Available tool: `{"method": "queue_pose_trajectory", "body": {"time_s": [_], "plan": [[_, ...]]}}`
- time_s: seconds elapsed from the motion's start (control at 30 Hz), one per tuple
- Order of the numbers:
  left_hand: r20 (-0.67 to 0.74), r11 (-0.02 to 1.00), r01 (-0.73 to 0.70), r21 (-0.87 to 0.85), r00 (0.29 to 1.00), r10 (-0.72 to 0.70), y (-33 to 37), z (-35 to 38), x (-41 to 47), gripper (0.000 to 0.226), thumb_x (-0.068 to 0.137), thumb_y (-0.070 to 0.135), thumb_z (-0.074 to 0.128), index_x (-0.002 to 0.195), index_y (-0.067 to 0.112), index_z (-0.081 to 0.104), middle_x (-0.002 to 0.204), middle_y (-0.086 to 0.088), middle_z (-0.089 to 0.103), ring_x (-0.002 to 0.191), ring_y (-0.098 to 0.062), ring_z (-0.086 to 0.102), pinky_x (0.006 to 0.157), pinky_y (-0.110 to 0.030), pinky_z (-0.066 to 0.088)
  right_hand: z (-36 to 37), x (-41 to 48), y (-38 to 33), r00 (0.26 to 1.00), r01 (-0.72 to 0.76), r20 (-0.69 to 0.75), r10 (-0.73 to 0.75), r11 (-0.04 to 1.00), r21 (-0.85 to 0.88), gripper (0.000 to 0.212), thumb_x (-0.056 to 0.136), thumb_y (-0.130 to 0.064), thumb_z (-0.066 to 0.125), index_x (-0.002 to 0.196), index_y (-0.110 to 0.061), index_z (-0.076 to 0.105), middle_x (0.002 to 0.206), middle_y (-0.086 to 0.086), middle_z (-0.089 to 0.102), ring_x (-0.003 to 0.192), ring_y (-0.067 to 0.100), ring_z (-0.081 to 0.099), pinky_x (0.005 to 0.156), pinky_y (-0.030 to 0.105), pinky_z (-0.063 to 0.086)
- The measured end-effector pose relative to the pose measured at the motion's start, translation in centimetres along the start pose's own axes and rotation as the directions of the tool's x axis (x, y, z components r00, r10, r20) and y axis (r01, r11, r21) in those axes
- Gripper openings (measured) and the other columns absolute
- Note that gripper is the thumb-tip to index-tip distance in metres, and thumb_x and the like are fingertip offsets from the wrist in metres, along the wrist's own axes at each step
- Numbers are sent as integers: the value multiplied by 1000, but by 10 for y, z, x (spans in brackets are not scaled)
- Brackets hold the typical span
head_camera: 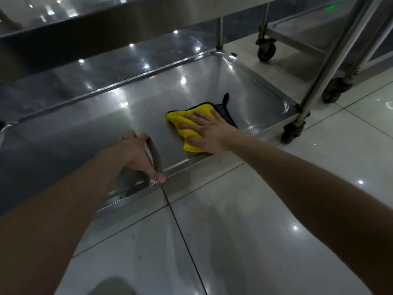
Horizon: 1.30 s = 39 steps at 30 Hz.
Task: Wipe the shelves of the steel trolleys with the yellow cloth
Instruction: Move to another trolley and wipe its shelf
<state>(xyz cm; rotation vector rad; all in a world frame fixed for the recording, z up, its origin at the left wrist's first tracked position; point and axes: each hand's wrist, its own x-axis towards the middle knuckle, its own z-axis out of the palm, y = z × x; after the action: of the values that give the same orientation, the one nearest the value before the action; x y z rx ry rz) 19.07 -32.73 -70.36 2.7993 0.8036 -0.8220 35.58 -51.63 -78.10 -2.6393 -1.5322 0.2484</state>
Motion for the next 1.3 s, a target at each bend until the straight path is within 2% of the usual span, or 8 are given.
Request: {"method": "queue_pose_trajectory", "body": {"time_s": [0.23, 0.33, 0.47, 0.6, 0.73, 1.0, 1.13, 1.3], "plan": [[51, 999, 4, 52, 999, -6, 7, -4, -2, 184, 10, 87, 78, 170, 23, 13, 164, -12, 28, 154, -40, 27, 125, -46, 35, -29, -2, 141, 949, -314, -11, 314, 950, 8, 69, 104, -75, 28, 167, -51, 14, 180, -11, -1, 166, 19, -2, 130, 61, -4], [40, 998, -19, 57, 999, 17, 3, -2, 0, 184, 9, 90, 74, 170, 24, 13, 161, -9, 30, 152, -38, 29, 123, -45, 34, -32, 36, 160, 936, -351, -17, 352, 936, 28, 84, 89, -84, 19, 167, -50, 16, 180, -10, 1, 166, 20, -2, 129, 64, -7], [-19, 998, -52, 36, 998, 53, -2, 2, 5, 173, 22, 89, 87, 169, 25, 19, 157, -8, 35, 148, -36, 34, 123, -43, 35, -33, 97, 156, 926, -375, -34, 376, 926, 33, 88, 88, -85, 13, 168, -47, 13, 180, -8, -1, 166, 21, -3, 126, 69, -9], [-66, 998, -69, 7, 995, 69, -8, 6, 10, 170, 24, 90, 89, 168, 31, 21, 158, -5, 34, 148, -34, 33, 123, -42, 32, -31, 135, 117, 948, -315, -29, 316, 948, 39, 97, 78, -85, 4, 167, -48, 13, 180, -7, -2, 166, 23, -3, 124, 72, -9], [-88, 996, -65, -61, 994, 60, -15, 10, 8, 176, 15, 96, 81, 169, 37, 21, 162, -1, 33, 149, -34, 32, 125, -50, 36, -23, 139, 50, 989, -142, -37, 142, 990, 12, 81, 93, -77, 15, 168, -45, 16, 181, -3, 1, 166, 25, 0, 125, 72, -5], [-136, 988, -41, -150, 990, 20, -18, 14, 0, 184, 7, 96, 79, 170, 30, 22, 174, -2, 28, 158, -33, 31, 127, -54, 35, 6, 29, -28, 988, 156, -15, -157, 987, -26, 72, 102, -71, 16, 169, -44, 14, 180, -10, -3, 166, 15, -6, 130, 61, -4], [-196, 944, -56, -325, 981, -9, -20, 24, -15, 180, 17, 86, 91, 172, 34, 13, 181, 3, 7, 165, -28, 18, 129, -56, 31, 5, -6, -22, 986, 168, 22, -167, 985, -32, 70, 105, -71, 24, 169, -45, 12, 179, -14, -4, 166, 14, -6, 132, 56, -2], [-385, 967, -73, -244, 922, -27, -27, 48, -44, 154, 41, 100, 78, 168, 36, 20, 177, 0, 17, 161, -30, 27, 127, -54, 34, -15, 0, -30, 997, 64, -58, -57, 992, 113, 98, 82, -95, 25, 167, -49, 11, 180, -10, 5, 166, 16, -3, 130, 60, -2]]}}
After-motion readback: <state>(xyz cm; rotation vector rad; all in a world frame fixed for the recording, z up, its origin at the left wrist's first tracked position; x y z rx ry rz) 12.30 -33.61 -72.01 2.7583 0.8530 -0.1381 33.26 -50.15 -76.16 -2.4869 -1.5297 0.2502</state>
